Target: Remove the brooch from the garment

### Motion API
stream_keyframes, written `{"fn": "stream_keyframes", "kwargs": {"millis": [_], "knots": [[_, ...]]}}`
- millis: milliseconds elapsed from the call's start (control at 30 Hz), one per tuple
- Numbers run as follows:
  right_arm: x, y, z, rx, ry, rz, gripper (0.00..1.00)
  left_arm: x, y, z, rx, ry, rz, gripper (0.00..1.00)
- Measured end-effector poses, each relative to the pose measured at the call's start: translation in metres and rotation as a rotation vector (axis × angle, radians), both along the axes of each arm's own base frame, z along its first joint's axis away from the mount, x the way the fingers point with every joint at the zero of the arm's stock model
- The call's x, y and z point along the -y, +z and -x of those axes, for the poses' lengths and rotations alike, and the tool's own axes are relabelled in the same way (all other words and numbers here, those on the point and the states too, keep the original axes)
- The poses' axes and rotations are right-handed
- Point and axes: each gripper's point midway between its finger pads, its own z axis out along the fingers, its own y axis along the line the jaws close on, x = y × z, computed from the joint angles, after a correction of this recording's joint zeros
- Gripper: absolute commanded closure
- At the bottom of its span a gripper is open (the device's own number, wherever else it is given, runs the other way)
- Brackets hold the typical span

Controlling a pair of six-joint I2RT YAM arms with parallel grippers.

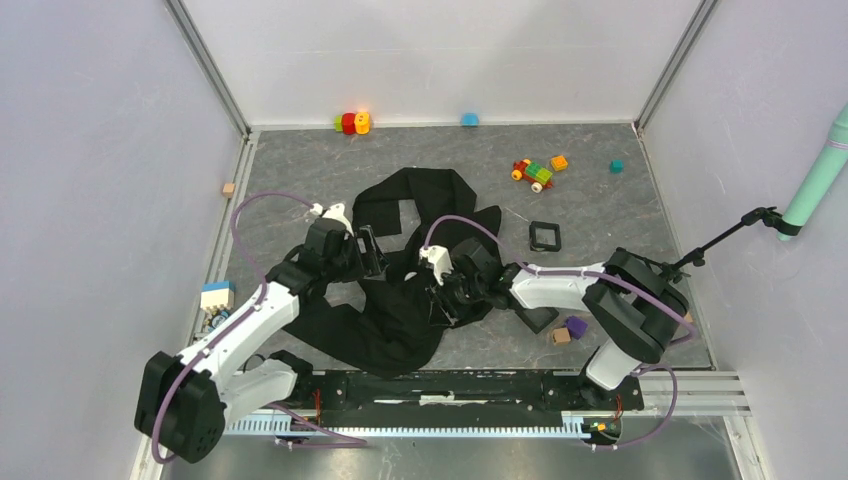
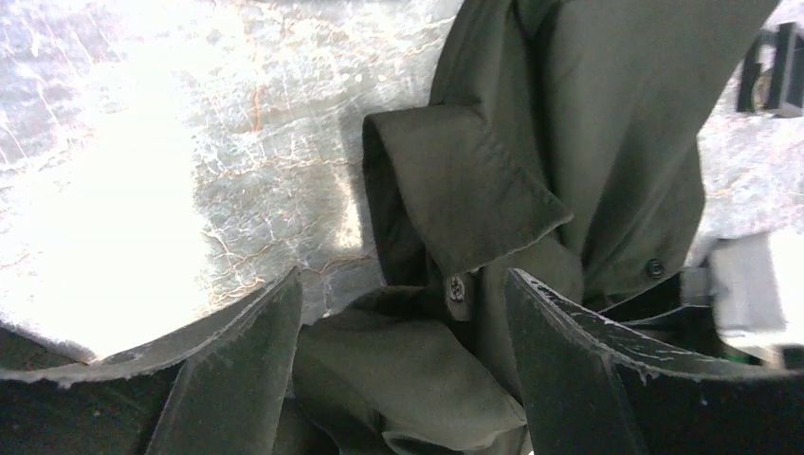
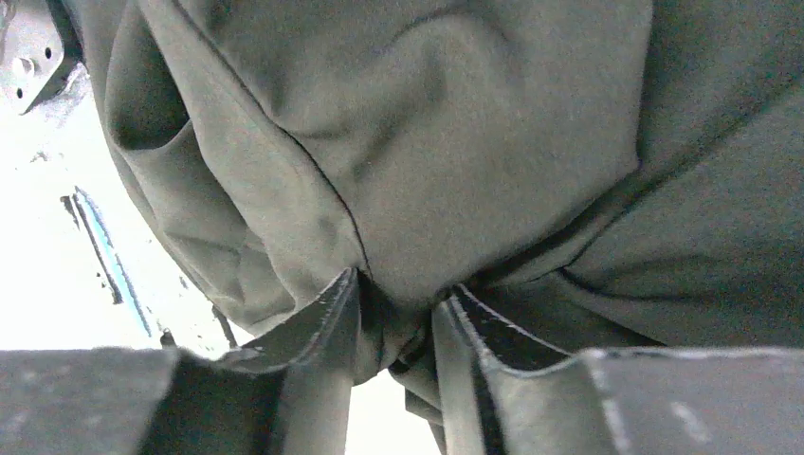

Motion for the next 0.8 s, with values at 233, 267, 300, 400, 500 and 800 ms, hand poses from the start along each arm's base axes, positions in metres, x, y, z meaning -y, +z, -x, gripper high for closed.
{"fn": "stream_keyframes", "kwargs": {"millis": [233, 267, 300, 400, 500, 800], "knots": [[0.01, 0.011, -0.005, 0.047, -0.04, -0.003, 0.46, -0.008, -0.026, 0.001, -0.066, 0.052, -0.038, 0.21], [0.012, 0.013, -0.007, 0.056, -0.049, -0.002, 0.43, -0.008, -0.027, -0.001, -0.065, 0.055, -0.039, 0.22], [0.015, 0.018, -0.012, 0.07, -0.068, -0.005, 0.39, -0.006, -0.027, -0.002, -0.063, 0.049, -0.031, 0.22], [0.022, 0.03, -0.027, 0.103, -0.118, -0.02, 0.33, 0.004, -0.027, -0.002, -0.07, 0.011, 0.005, 0.16], [0.029, 0.04, -0.041, 0.129, -0.166, -0.038, 0.24, 0.014, -0.024, 0.001, -0.077, -0.034, 0.047, 0.06], [0.015, 0.047, -0.068, 0.105, -0.217, -0.083, 0.27, 0.035, -0.038, 0.014, -0.139, -0.12, 0.145, 0.18]]}}
